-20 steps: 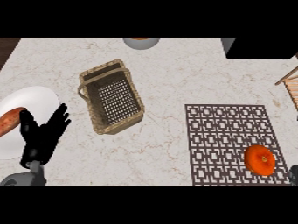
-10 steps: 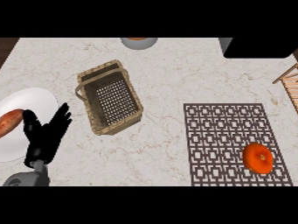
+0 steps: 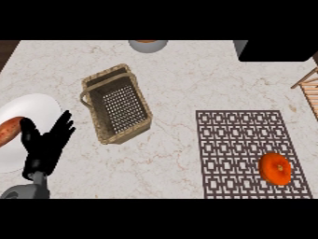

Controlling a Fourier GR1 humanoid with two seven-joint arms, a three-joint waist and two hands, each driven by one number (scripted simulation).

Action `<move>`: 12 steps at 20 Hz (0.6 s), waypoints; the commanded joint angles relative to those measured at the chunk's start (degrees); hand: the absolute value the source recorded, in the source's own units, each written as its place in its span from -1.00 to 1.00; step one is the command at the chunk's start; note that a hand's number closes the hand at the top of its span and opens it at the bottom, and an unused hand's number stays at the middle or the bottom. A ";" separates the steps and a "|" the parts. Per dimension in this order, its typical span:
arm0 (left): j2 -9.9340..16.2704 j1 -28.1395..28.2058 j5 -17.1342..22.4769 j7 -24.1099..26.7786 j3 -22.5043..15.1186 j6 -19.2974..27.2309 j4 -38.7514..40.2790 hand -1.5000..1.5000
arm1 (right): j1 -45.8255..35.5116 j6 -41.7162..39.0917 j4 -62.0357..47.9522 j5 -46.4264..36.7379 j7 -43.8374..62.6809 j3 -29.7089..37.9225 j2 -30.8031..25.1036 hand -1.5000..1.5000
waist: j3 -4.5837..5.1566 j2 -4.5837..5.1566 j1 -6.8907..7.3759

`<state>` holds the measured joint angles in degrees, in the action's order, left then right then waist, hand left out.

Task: Pick the can from the placemat and place it in the tiered shelf

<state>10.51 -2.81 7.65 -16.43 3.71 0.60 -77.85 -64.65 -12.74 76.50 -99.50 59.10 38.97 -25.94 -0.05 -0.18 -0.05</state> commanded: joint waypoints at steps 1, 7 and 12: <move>1.04 -0.69 1.17 0.38 1.78 -1.50 2.58 0.00 | 1.82 -5.37 1.70 2.00 2.59 1.34 -1.91 1.00 | 0.08 0.07 -0.17; -0.12 2.03 0.34 -0.58 0.43 -1.09 -1.03 0.00 | 9.94 1.85 1.64 5.24 0.84 2.86 -2.24 1.00 | 0.05 0.11 0.21; -0.98 2.55 -1.81 1.61 -0.33 -0.22 -0.24 0.00 | 11.31 2.12 -2.67 8.50 -2.86 4.32 -9.06 1.00 | 0.05 0.18 0.23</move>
<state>10.49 -2.03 7.21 -16.48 4.08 -0.12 -78.62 -55.73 -12.47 75.68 -93.57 56.27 42.35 -32.00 -0.05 -0.09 0.12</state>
